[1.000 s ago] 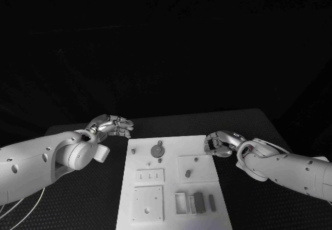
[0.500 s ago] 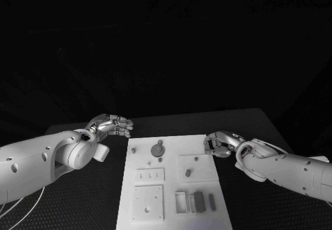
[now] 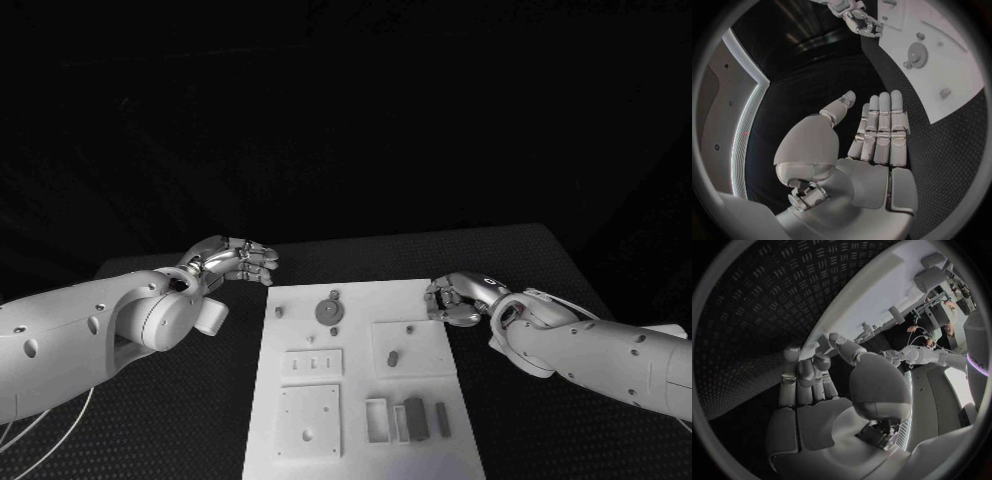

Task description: Assemble the parts on the task board

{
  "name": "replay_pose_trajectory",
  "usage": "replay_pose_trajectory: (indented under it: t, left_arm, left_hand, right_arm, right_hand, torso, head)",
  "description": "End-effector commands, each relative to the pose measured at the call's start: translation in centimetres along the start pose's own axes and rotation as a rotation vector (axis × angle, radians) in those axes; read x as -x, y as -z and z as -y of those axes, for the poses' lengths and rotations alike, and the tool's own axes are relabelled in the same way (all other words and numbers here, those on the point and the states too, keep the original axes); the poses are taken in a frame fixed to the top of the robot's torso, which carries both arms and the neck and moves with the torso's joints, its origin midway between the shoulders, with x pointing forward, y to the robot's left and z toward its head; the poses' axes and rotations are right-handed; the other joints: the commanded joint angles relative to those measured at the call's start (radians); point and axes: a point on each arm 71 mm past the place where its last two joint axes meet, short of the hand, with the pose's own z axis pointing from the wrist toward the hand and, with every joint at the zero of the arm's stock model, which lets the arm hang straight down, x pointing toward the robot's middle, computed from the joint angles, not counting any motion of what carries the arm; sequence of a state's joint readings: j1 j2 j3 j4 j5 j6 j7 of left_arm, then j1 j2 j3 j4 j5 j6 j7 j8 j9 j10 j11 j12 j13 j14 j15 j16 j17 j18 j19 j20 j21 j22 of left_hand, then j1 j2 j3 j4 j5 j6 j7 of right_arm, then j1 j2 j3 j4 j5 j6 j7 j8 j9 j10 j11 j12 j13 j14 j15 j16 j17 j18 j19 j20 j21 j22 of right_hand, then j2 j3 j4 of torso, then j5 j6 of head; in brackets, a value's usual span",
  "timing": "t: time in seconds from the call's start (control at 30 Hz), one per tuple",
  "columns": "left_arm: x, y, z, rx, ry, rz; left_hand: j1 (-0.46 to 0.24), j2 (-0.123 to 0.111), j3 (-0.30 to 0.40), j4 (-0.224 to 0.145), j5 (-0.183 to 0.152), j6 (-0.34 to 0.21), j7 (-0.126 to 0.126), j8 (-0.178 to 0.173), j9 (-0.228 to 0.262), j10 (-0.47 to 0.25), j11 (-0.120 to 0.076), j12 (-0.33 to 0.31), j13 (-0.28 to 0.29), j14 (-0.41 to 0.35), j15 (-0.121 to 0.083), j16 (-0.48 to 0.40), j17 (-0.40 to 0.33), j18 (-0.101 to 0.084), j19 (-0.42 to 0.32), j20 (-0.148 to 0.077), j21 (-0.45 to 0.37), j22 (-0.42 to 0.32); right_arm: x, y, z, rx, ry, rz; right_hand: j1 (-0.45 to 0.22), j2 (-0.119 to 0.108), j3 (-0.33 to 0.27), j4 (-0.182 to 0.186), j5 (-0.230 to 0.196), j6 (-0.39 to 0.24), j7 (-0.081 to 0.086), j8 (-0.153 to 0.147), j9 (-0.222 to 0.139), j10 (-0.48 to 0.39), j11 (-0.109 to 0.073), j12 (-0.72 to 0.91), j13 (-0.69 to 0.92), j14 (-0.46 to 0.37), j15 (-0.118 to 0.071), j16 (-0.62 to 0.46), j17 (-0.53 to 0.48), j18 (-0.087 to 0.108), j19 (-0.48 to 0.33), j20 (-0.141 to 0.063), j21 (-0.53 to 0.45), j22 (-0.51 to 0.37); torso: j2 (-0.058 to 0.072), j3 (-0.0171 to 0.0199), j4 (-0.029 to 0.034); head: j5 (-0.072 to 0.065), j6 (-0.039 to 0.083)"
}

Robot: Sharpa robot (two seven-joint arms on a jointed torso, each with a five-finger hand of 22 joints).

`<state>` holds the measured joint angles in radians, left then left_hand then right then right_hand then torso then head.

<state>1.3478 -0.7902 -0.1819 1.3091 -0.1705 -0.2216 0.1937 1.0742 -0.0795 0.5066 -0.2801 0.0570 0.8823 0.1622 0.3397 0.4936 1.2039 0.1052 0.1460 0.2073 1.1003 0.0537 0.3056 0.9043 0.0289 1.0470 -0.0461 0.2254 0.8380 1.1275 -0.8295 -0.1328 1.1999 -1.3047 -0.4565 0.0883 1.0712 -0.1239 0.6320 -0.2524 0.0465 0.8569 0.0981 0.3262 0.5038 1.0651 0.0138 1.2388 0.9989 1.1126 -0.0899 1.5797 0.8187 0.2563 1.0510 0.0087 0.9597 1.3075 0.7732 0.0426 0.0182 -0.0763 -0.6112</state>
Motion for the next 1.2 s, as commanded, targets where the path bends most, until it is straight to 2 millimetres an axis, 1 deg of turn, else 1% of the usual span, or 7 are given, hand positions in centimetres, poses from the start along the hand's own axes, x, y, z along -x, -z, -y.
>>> replay_pose_trajectory:
  t: [0.03,0.2,0.33,0.5,0.7,0.8,1.2]
  left_arm:
    - [-0.17,0.0,0.08,-0.005,-0.001,-0.017]
    - [-0.19,0.0,0.07,-0.004,0.0,-0.018]
    - [-0.19,0.01,0.06,-0.003,-0.001,-0.018]
    - [-0.19,0.01,0.05,-0.001,-0.001,-0.019]
    - [-0.21,0.0,0.05,0.0,-0.001,-0.021]
    - [-0.19,0.01,0.02,0.002,-0.002,-0.02]
    - [-0.3,0.05,0.02,0.004,-0.003,-0.029]
  left_hand:
    - [-0.008,-0.001,-0.004,0.002,-0.002,-0.002,0.004,-0.006,-0.001,-0.005,0.0,-0.004,0.001,0.005,0.0,-0.006,0.001,0.02,-0.001,0.001,-0.005,0.001]
    - [-0.008,-0.001,-0.004,0.002,-0.002,-0.002,0.004,-0.006,-0.001,-0.005,0.0,-0.004,0.001,0.005,0.0,-0.006,0.002,0.02,-0.001,0.001,-0.005,0.001]
    - [-0.008,-0.001,-0.004,0.002,-0.002,-0.002,0.004,-0.006,-0.001,-0.005,0.0,-0.005,0.002,0.005,0.0,-0.007,0.002,0.02,-0.001,0.001,-0.005,0.001]
    - [-0.007,0.0,-0.004,0.002,-0.002,-0.002,0.004,-0.006,-0.001,-0.005,0.0,-0.005,0.002,0.005,0.0,-0.007,0.002,0.02,-0.001,0.001,-0.005,0.001]
    - [-0.007,0.0,-0.004,0.002,-0.002,-0.002,0.004,-0.006,-0.001,-0.005,0.0,-0.005,0.002,0.005,0.0,-0.007,0.002,0.02,-0.001,0.001,-0.005,0.001]
    - [-0.007,0.0,-0.003,0.002,-0.002,-0.002,0.004,-0.007,-0.001,-0.005,0.0,-0.005,0.002,0.005,0.0,-0.007,0.003,0.02,-0.001,0.001,-0.005,0.002]
    - [-0.007,-0.001,-0.004,0.001,-0.002,-0.003,0.004,-0.008,-0.001,-0.006,0.0,-0.006,0.003,0.005,0.001,-0.009,0.004,0.02,-0.001,0.001,-0.006,0.002]
  right_arm:
    - [-0.04,-0.01,0.0,0.002,0.017,0.0]
    - [-0.03,0.0,0.08,0.001,0.02,-0.002]
    - [-0.01,0.01,0.05,0.003,0.02,0.002]
    - [-0.04,-0.04,-0.07,0.006,0.019,0.003]
    - [-0.06,-0.09,-0.2,0.009,0.021,0.006]
    - [-0.08,-0.11,-0.21,0.009,0.021,0.005]
    - [-0.07,-0.2,-0.52,0.014,0.017,0.019]
  right_hand:
    - [-0.003,0.012,0.001,-0.006,0.003,0.111,0.018,0.004,0.002,0.002,-0.008,0.002,-0.001,0.001,-0.007,0.002,-0.001,0.005,0.003,-0.004,0.001,0.013]
    - [-0.002,0.016,0.001,-0.009,0.003,0.113,0.017,0.005,0.003,0.002,-0.009,0.001,-0.002,0.001,-0.008,0.002,-0.001,0.005,0.002,-0.005,0.001,0.013]
    - [0.0,0.027,0.002,-0.015,0.003,0.117,0.015,0.006,0.005,0.003,-0.011,0.0,-0.002,0.001,-0.01,0.002,-0.002,0.005,0.002,-0.005,0.0,0.013]
    - [0.001,0.058,0.003,-0.023,0.003,0.136,0.009,0.015,0.013,0.004,-0.016,-0.001,-0.002,0.001,-0.014,0.001,-0.002,0.005,0.0,-0.004,0.0,0.014]
    - [0.006,0.086,0.005,-0.033,0.003,0.149,0.003,0.021,0.021,0.007,-0.022,-0.002,-0.003,0.001,-0.02,0.002,-0.002,0.005,-0.001,-0.004,0.0,0.015]
    - [0.008,0.094,0.005,-0.035,0.003,0.153,0.002,0.024,0.025,0.008,-0.024,-0.002,-0.003,0.002,-0.021,0.002,-0.002,0.005,-0.001,-0.004,0.0,0.015]
    - [0.01,0.088,-0.003,-0.037,0.003,0.164,-0.003,0.03,0.033,0.011,-0.028,-0.003,-0.003,0.003,-0.025,0.003,-0.001,0.005,-0.001,-0.005,0.002,0.016]
  torso:
    - [-0.001,0.0002,0.0001]
    - [-0.002,0.0002,-0.0004]
    - [-0.001,0.0003,-0.0013]
    - [-0.001,0.0007,-0.0016]
    - [-0.001,0.0002,0.0]
    - [-0.001,0.0003,-0.0003]
    - [-0.001,-0.0003,-0.0004]
  head:
    - [0.0,0.0]
    - [0.0,-0.001]
    - [0.0,-0.002]
    - [0.0,-0.002]
    - [-0.001,-0.003]
    - [-0.001,-0.004]
    - [0.001,-0.004]
